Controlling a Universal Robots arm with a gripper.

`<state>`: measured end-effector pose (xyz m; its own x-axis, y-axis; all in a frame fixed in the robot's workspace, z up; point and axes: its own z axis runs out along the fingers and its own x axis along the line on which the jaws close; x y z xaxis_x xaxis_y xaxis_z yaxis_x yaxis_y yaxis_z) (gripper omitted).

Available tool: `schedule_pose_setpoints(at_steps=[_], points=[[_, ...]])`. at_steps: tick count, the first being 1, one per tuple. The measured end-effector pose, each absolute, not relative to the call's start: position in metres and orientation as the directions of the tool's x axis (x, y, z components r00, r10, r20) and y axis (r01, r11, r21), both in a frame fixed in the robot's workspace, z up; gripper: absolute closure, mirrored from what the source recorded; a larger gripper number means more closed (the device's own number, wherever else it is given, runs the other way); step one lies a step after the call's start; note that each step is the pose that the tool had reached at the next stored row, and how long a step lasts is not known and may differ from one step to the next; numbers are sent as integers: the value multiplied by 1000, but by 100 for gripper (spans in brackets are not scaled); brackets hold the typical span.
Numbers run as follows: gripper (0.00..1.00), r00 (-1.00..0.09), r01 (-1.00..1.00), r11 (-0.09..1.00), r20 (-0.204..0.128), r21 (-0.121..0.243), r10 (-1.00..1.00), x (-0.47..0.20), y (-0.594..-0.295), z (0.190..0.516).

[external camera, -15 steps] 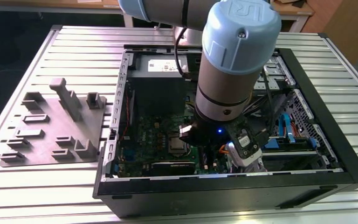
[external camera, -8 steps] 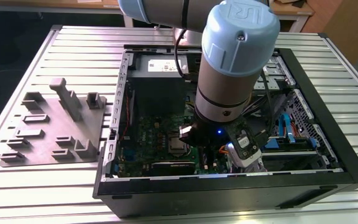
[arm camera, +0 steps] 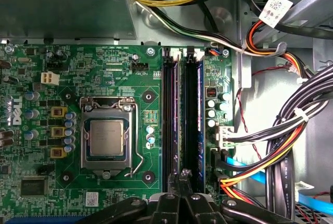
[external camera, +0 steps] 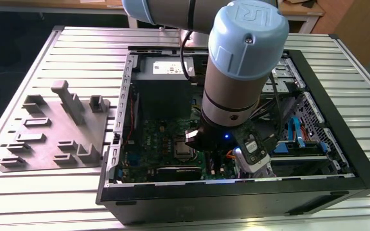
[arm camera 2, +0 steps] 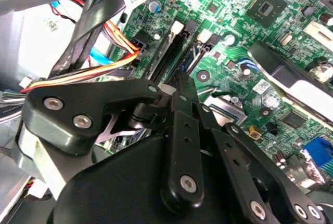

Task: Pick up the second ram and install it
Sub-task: 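Press down the second ram until it locks into place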

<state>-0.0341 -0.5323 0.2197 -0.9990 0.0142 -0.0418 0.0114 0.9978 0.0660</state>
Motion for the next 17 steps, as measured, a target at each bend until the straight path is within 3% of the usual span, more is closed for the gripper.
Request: schedule_pose_setpoints(at_steps=[17], points=[[90, -999, 11, 998, -42, 66, 14, -34, -532, 215]])
